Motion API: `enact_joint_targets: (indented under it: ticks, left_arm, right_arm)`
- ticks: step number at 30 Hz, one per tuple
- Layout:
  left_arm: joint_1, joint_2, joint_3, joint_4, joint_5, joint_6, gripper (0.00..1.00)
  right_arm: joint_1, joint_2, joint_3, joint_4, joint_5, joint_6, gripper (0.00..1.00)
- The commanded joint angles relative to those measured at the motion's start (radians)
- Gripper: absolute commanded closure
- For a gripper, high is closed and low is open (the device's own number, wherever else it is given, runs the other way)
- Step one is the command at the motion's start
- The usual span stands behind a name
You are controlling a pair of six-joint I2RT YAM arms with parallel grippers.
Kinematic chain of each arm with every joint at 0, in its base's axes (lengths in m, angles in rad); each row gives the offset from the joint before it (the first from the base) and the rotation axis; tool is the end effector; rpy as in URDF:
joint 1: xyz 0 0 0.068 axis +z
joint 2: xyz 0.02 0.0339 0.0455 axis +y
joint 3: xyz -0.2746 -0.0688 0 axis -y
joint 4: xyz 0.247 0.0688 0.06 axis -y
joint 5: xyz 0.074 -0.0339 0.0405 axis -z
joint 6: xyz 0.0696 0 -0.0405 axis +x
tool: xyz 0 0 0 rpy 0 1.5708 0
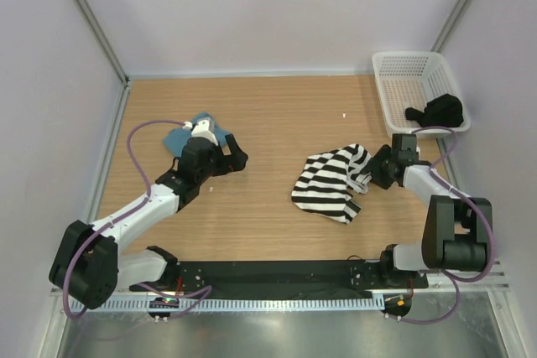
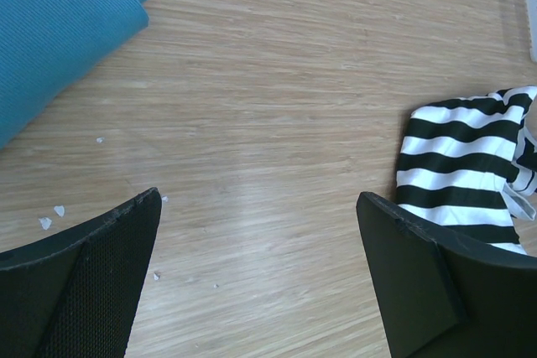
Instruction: Fold and stack the tank tops
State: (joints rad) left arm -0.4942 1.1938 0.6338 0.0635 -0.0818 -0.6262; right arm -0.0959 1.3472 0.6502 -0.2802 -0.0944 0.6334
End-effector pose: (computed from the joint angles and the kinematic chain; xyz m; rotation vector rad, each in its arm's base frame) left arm 0.2546 -0.1307 0.2202 -0.1915 2.1129 -0.5976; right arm 0.2666 -0.0191 0.1499 0.8834 2.4186 0.3263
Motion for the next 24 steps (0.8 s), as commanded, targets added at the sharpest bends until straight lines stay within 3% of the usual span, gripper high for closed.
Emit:
enact_joint_targets:
  ticks: [1, 2, 3, 4, 5, 8, 9, 13, 14, 16, 17, 18, 21, 24]
  left_arm:
    - [-0.006, 0.000, 0.038, 0.044, -0.012, 0.020, 0.01]
    - [-0.006, -0.002, 0.038, 0.044, -0.012, 0.022, 0.00]
    - [-0.006, 0.000, 0.040, 0.044, -0.012, 0.022, 0.00]
    - [-0.006, 0.000, 0.040, 0.042, -0.012, 0.023, 0.01]
    - [-0.007, -0.003, 0.040, 0.042, -0.012, 0.023, 0.00]
    - [-0.006, -0.005, 0.040, 0.041, -0.015, 0.025, 0.00]
    - [-0.007, -0.005, 0.041, 0.039, -0.018, 0.028, 0.00]
    - [-0.007, -0.017, 0.041, 0.032, -0.035, 0.036, 0.00]
    - [-0.009, -0.017, 0.040, 0.032, -0.039, 0.037, 0.00]
    - [-0.007, -0.025, 0.038, 0.024, -0.059, 0.042, 0.00]
    - [-0.007, -0.026, 0.035, 0.022, -0.065, 0.040, 0.00]
    - [-0.007, -0.034, 0.033, 0.021, -0.073, 0.042, 0.00]
    - [-0.009, -0.046, 0.027, 0.018, -0.104, 0.046, 0.00]
    - [-0.009, -0.065, 0.024, 0.009, -0.134, 0.048, 0.01]
  right_arm:
    - [-0.002, 0.041, 0.002, 0.154, -0.031, 0.060, 0.52]
    - [-0.002, 0.047, 0.009, 0.165, -0.031, 0.063, 0.58]
    - [-0.002, 0.056, 0.015, 0.171, -0.033, 0.065, 0.78]
    - [0.001, 0.055, 0.028, 0.182, -0.037, 0.060, 0.92]
    - [0.010, 0.050, 0.070, 0.179, -0.039, 0.052, 0.99]
    - [0.105, 0.020, 0.257, 0.070, 0.054, -0.014, 0.99]
    - [0.208, 0.010, 0.310, 0.049, 0.074, -0.032, 0.99]
    - [0.434, 0.067, 0.654, -0.092, -0.014, -0.177, 0.99]
    - [0.487, 0.082, 0.819, -0.132, -0.048, -0.213, 0.99]
    - [0.588, 0.078, 0.948, -0.200, -0.006, -0.250, 0.99]
    - [0.585, 0.023, 0.982, -0.179, -0.005, -0.227, 0.99]
    - [0.578, -0.014, 0.991, -0.165, 0.089, -0.212, 0.99]
    - [0.490, -0.069, 1.055, -0.250, 0.224, -0.208, 0.99]
    - [0.360, -0.037, 1.048, -0.359, 0.179, -0.224, 0.99]
